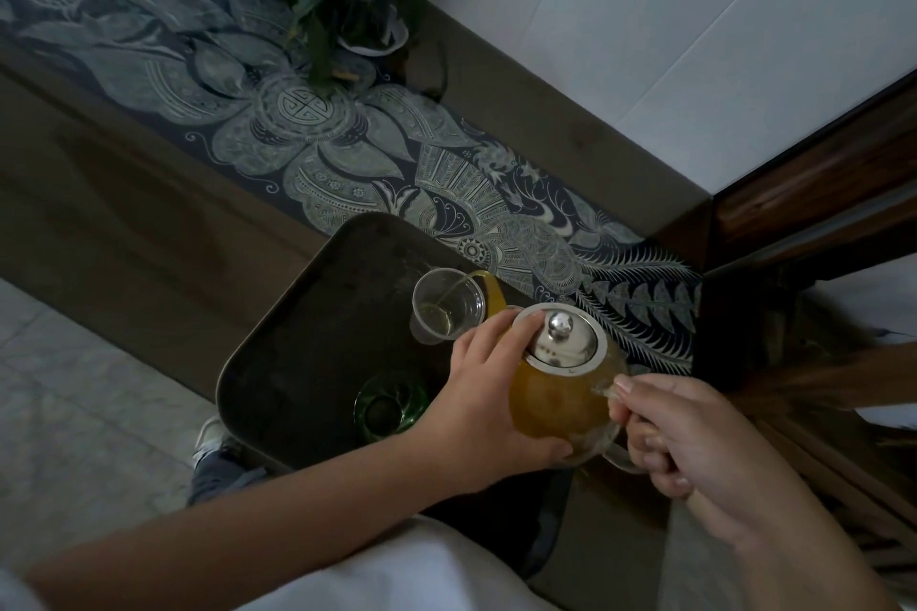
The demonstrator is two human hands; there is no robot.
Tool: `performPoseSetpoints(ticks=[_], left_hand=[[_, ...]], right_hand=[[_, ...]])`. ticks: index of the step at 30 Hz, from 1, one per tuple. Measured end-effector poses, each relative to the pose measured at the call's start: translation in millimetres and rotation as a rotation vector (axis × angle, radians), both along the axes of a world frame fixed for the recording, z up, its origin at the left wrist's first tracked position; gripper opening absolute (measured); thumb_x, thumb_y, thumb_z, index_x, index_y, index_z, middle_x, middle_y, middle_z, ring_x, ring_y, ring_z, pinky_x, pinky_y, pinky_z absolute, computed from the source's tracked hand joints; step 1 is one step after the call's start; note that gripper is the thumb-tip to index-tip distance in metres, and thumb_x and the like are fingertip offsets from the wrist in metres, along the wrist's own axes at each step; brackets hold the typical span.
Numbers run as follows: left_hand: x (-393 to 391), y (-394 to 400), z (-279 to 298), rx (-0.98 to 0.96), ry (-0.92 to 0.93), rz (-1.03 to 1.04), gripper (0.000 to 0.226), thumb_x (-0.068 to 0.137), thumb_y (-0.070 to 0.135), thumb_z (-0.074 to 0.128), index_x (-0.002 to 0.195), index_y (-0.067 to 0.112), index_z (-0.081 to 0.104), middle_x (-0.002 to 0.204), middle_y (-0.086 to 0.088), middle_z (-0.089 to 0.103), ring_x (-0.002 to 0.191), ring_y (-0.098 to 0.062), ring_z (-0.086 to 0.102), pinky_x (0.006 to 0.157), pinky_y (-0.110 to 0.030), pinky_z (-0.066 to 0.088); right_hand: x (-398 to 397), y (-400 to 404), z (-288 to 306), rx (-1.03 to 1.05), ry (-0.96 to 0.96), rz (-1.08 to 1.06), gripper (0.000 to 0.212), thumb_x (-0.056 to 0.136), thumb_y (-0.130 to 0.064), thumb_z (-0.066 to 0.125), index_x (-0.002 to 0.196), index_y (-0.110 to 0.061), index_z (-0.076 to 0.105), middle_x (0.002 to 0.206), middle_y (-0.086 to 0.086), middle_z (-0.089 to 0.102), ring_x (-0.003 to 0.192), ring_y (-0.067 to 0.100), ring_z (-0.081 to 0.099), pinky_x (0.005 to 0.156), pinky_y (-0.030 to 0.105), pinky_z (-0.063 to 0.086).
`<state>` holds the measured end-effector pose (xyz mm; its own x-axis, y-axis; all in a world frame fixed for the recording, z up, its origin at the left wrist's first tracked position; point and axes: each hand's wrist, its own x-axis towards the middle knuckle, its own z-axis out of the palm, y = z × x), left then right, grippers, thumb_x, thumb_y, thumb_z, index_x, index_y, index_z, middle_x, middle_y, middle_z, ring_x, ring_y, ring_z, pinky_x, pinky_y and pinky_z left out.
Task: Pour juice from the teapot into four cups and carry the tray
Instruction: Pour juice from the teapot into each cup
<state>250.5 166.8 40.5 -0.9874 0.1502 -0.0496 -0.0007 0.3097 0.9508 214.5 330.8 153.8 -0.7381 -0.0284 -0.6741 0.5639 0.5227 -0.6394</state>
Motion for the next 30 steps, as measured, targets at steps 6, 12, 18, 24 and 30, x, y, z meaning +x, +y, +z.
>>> performPoseSetpoints(ticks=[6, 12, 18, 24, 30], left_hand=[[3, 3, 3, 0.0, -0.002, 0.005, 0.116, 0.063, 0.044, 0.088, 0.151, 0.042, 0.011, 0.148, 0.029, 0.006, 0.14, -0.005, 0.004, 0.116, -0.033, 0.018], [9, 9, 3, 0.01, 0.012, 0.025, 0.116, 0.063, 0.045, 0.087, 0.151, 0.04, 0.012, 0.147, 0.03, 0.007, 0.142, -0.008, 0.004, 0.117, -0.034, 0.018], [15, 16, 0, 0.02, 0.005, 0.047, 0.117, 0.06, 0.043, 0.088, 0.151, 0.041, 0.015, 0.152, 0.022, 0.01, 0.144, -0.01, 0.006, 0.117, -0.036, 0.018], [18, 21, -2, 0.028, 0.021, 0.071, 0.114, 0.058, 0.046, 0.085, 0.15, 0.039, 0.019, 0.151, 0.021, 0.015, 0.143, -0.009, 0.009, 0.117, -0.034, 0.018], [18, 23, -3, 0.046, 0.012, 0.08, 0.114, 0.055, 0.048, 0.084, 0.149, 0.041, 0.022, 0.151, 0.02, 0.018, 0.142, -0.01, 0.014, 0.117, -0.036, 0.022]], right_hand=[[3, 0, 3, 0.015, 0.01, 0.004, 0.032, 0.098, -0.02, 0.047, 0.071, -0.006, 0.054, 0.043, -0.004, 0.033, 0.036, 0.006, 0.031, 0.034, 0.013, 0.015], [7, 4, 8, 0.023, 0.02, 0.025, 0.032, 0.099, -0.021, 0.047, 0.071, -0.006, 0.055, 0.043, -0.005, 0.034, 0.037, 0.006, 0.031, 0.032, 0.013, 0.016], [11, 7, 9, 0.057, 0.034, 0.043, 0.031, 0.098, -0.021, 0.047, 0.072, -0.007, 0.056, 0.044, -0.006, 0.033, 0.037, 0.005, 0.03, 0.034, 0.013, 0.015], [14, 8, 8, 0.058, 0.032, 0.034, 0.03, 0.098, -0.021, 0.046, 0.073, -0.008, 0.056, 0.045, -0.005, 0.035, 0.037, 0.006, 0.031, 0.034, 0.014, 0.015], [17, 9, 9, 0.06, 0.055, 0.036, 0.03, 0.098, -0.02, 0.047, 0.072, -0.009, 0.056, 0.044, -0.006, 0.036, 0.037, 0.006, 0.031, 0.034, 0.014, 0.016]])
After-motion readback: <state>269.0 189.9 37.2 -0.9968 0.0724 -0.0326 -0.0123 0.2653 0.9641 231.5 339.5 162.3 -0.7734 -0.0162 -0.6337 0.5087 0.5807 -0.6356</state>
